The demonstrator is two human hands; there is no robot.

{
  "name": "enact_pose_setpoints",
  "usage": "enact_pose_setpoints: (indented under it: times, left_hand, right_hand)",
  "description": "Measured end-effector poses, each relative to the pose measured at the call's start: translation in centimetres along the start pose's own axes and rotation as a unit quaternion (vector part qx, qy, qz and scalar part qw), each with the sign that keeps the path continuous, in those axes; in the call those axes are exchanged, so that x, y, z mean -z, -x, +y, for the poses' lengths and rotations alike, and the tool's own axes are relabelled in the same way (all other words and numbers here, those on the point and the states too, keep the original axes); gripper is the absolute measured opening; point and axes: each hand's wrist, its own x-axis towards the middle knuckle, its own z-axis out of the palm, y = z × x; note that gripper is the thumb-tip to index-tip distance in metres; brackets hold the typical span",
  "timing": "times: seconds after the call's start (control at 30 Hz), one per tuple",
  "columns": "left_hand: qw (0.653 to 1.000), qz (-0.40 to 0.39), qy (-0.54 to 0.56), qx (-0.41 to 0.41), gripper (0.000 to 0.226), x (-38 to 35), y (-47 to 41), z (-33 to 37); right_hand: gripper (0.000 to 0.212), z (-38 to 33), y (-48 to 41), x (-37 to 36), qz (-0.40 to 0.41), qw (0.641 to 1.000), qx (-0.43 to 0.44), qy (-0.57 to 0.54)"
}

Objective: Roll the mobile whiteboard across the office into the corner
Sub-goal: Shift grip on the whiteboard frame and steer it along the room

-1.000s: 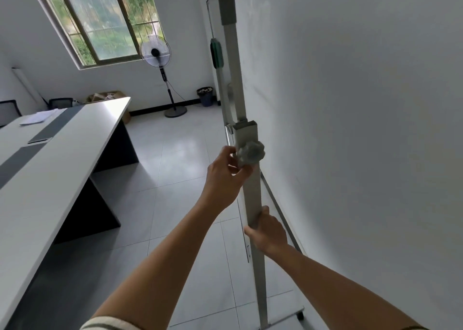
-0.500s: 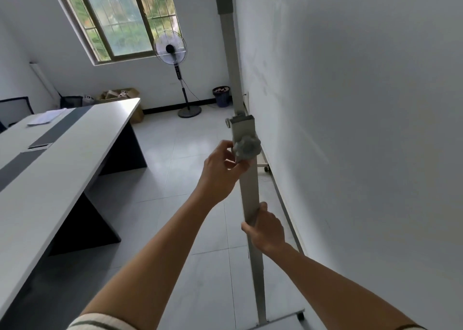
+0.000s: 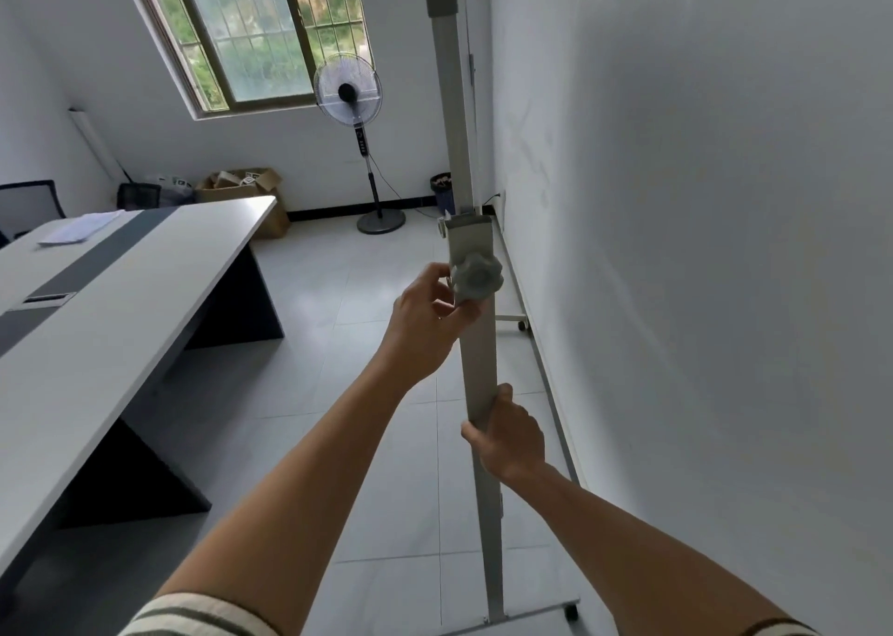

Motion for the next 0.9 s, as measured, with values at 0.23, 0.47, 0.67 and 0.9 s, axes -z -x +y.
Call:
enact_pose_setpoints:
  times: [0.23, 0.47, 0.67, 0.9]
  left_hand:
    - [1.0, -0.003, -0.002, -0.004, 0.033, -0.5, -14.0, -2.8]
    - [1.0, -0.017, -0.005, -0.006, 0.031, -1.0, -27.4, -5.1]
    - [1.0, -0.002, -0.002, -0.012, 0.031, -2.0, -37.6, -7.4]
    - [1.0, -0.007, -0.017, -0.003, 0.035, -2.9, -48.0, -9.0]
  right_hand:
    - [0.056, -1.9, -14.2, 0.0, -0.002, 1.0, -0.009, 0.006]
    - [0.056, -3.6, -27.6, 0.4, 0.001, 1.0, -0.018, 0.006]
    - [0.054, -3.7, -38.2, 0.4, 0.003, 1.0, 0.013, -0.004]
    - [0.057, -4.1, -49.0, 1.1, -0.008, 0.999, 0.04, 0.004]
